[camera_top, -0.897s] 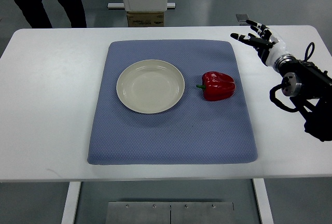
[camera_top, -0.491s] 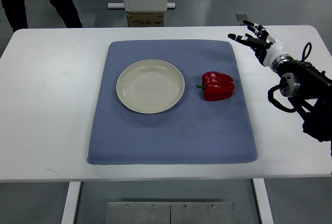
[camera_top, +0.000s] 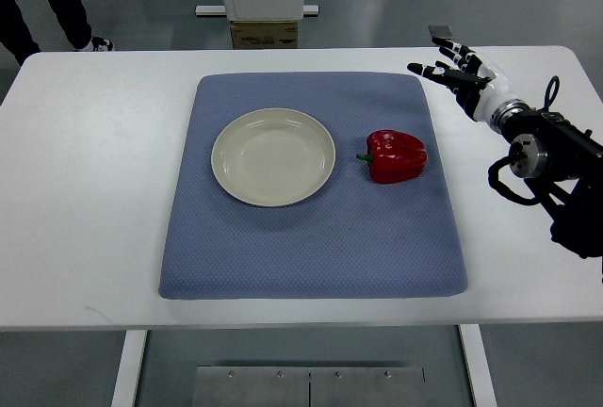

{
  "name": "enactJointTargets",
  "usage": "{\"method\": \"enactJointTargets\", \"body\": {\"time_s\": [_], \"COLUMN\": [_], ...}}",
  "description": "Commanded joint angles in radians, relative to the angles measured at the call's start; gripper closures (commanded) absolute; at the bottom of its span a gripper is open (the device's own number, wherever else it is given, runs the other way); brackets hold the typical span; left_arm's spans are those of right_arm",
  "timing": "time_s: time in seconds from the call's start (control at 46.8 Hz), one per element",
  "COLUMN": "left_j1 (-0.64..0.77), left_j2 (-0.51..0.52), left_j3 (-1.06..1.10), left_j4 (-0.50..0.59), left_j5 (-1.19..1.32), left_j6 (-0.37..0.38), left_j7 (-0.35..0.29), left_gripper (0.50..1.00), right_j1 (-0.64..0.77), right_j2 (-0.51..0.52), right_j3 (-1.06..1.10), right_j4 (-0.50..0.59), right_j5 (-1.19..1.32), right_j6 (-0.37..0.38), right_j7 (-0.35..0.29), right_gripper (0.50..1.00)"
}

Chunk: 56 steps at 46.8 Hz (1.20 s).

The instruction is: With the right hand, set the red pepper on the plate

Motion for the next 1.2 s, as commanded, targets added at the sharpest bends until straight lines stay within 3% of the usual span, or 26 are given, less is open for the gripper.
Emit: {"method": "enactJointTargets", "body": {"time_s": [0.0, 0.256, 0.897, 1.175], "left_j1": [0.000, 0.000, 0.000, 0.000], "left_j2": [0.000, 0.000, 0.000, 0.000], "left_j3": [0.000, 0.000, 0.000, 0.000], "left_j4": [0.000, 0.000, 0.000, 0.000], "left_j5": [0.000, 0.000, 0.000, 0.000], "left_j6": [0.000, 0.000, 0.000, 0.000], "left_j7": [0.000, 0.000, 0.000, 0.000], "left_gripper": [0.500, 0.500, 0.500, 0.500], "right_j1": [0.002, 0.007, 0.002, 0.001], "right_j2": [0.001, 0.001, 0.004, -0.001], "right_j3": [0.001, 0.004, 0.046, 0.069], "right_j4": [0.001, 0.002, -0.005, -0.002], "right_j5": [0.000, 0.000, 0.071, 0.085], "right_j6": [0.001, 0.001, -0.011, 0.026], "right_j7": [0.000, 0.031, 0.037, 0.036], "right_gripper": [0.500, 0.500, 0.500, 0.500]}}
